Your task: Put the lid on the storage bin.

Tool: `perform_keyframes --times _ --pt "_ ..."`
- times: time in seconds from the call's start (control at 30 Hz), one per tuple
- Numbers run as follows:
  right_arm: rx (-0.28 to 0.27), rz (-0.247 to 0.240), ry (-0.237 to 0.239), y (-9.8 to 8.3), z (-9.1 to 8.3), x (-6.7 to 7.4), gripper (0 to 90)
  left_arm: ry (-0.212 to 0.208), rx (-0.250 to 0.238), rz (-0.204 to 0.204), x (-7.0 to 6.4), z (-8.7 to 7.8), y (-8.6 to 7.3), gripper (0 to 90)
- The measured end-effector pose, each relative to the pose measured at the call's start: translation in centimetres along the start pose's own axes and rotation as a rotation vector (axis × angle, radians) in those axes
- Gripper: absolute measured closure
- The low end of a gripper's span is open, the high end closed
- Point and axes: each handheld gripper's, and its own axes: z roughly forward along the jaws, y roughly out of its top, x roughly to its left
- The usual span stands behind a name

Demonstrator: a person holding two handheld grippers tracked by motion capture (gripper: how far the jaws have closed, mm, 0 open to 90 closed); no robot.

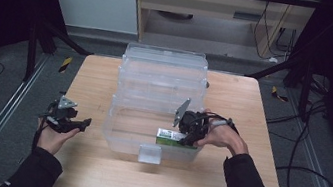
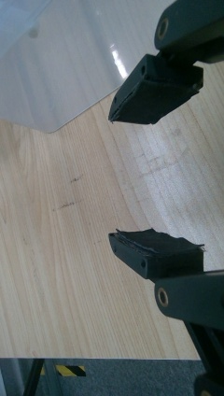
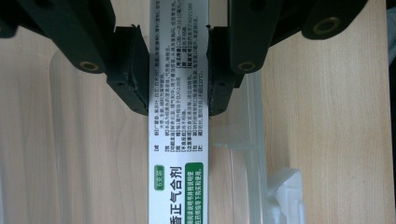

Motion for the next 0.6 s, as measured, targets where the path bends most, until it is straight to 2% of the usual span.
perform_keyframes --times 0.33,0.6 --pt "0.031 0.009 0.003 0.16 0.61 0.0 62.8 0.0 0.002 -0.001 -0.02 0.05 -0.03 34.4" --pt "0.01 0.04 -0.016 -0.14 -0.3 -0.05 60.6 -0.001 0.002 0.001 -0.06 0.1 -0.03 34.3"
